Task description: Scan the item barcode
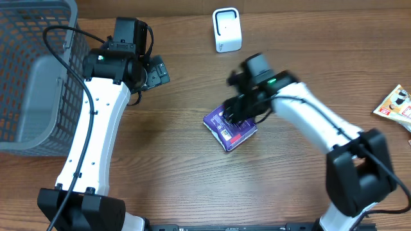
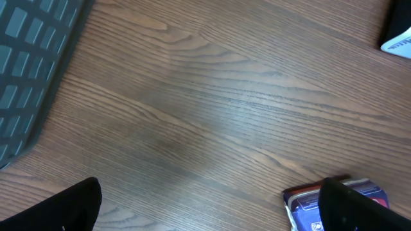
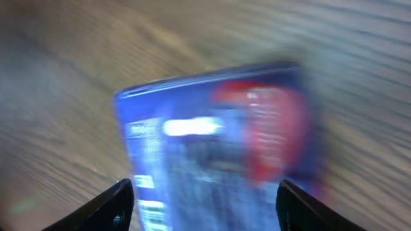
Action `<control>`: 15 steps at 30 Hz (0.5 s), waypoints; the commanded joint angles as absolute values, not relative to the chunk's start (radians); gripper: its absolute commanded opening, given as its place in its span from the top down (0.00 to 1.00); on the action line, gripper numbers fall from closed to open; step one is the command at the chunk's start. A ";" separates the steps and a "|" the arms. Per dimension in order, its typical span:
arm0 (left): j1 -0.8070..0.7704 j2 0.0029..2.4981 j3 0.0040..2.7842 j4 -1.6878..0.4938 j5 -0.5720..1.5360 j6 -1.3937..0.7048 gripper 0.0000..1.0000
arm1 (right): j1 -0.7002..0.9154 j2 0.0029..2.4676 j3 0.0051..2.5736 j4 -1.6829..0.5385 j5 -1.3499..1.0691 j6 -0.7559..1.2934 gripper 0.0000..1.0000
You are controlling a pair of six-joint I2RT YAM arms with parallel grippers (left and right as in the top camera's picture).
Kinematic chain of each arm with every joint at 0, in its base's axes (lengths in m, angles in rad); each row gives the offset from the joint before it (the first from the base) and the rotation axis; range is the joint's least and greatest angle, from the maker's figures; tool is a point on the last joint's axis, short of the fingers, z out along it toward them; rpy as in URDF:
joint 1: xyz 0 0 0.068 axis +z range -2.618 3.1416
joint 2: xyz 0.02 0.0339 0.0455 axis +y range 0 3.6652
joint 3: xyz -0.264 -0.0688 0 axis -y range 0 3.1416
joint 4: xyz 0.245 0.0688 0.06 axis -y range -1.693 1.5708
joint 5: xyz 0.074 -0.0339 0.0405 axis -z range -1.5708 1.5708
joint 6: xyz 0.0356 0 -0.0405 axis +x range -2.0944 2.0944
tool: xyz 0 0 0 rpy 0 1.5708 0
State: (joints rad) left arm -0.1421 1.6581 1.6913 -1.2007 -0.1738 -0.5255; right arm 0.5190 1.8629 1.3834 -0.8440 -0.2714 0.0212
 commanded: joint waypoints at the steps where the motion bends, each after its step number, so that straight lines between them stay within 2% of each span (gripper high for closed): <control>1: -0.138 1.664 1.696 -1.200 -0.191 -0.546 0.00 | 0.637 1.867 1.383 -0.836 -0.044 0.008 0.30; 4: -0.138 1.664 1.696 -1.200 -0.191 -0.546 0.00 | 0.726 1.867 1.383 -0.839 0.188 0.066 0.33; 7: -0.138 1.664 1.696 -1.200 -0.191 -0.546 0.00 | 0.790 1.867 1.383 -0.840 0.289 0.086 0.48; 9: -0.138 1.664 1.696 -1.200 -0.191 -0.546 0.00 | 0.824 1.867 1.383 -0.839 0.271 0.093 0.72; 10: -0.138 1.664 1.696 -1.200 -0.191 -0.546 0.00 | 0.835 1.867 1.383 -0.838 0.259 0.100 0.89; 11: -0.138 1.664 1.696 -1.200 -0.191 -0.546 0.00 | 0.848 1.867 1.382 -0.837 0.242 0.105 0.96; 15: -0.138 1.664 1.696 -1.200 -0.191 -0.546 0.00 | 0.876 1.871 1.378 -0.809 0.146 0.105 0.96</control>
